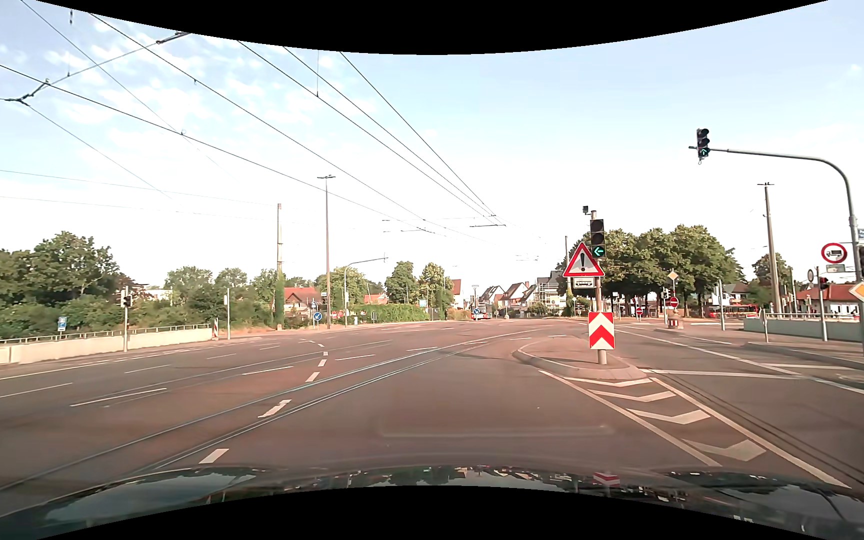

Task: Follow the waypoints while adhering to traffic rules and regulations

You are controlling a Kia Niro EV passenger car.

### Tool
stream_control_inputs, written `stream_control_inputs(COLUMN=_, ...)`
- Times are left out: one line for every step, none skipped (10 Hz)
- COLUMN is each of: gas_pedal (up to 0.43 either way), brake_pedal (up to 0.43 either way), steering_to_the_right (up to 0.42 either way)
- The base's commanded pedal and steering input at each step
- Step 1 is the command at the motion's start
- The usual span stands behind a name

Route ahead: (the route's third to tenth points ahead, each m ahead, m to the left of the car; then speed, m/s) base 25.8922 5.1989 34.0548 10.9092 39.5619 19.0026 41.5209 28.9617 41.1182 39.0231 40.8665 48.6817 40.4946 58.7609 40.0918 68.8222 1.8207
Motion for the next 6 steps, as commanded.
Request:
stream_control_inputs(gas_pedal=0.429, brake_pedal=0.000, steering_to_the_right=-0.096)
stream_control_inputs(gas_pedal=0.429, brake_pedal=0.000, steering_to_the_right=-0.094)
stream_control_inputs(gas_pedal=0.429, brake_pedal=0.000, steering_to_the_right=-0.093)
stream_control_inputs(gas_pedal=0.429, brake_pedal=0.000, steering_to_the_right=-0.093)
stream_control_inputs(gas_pedal=0.429, brake_pedal=0.000, steering_to_the_right=-0.093)
stream_control_inputs(gas_pedal=0.429, brake_pedal=0.000, steering_to_the_right=-0.093)
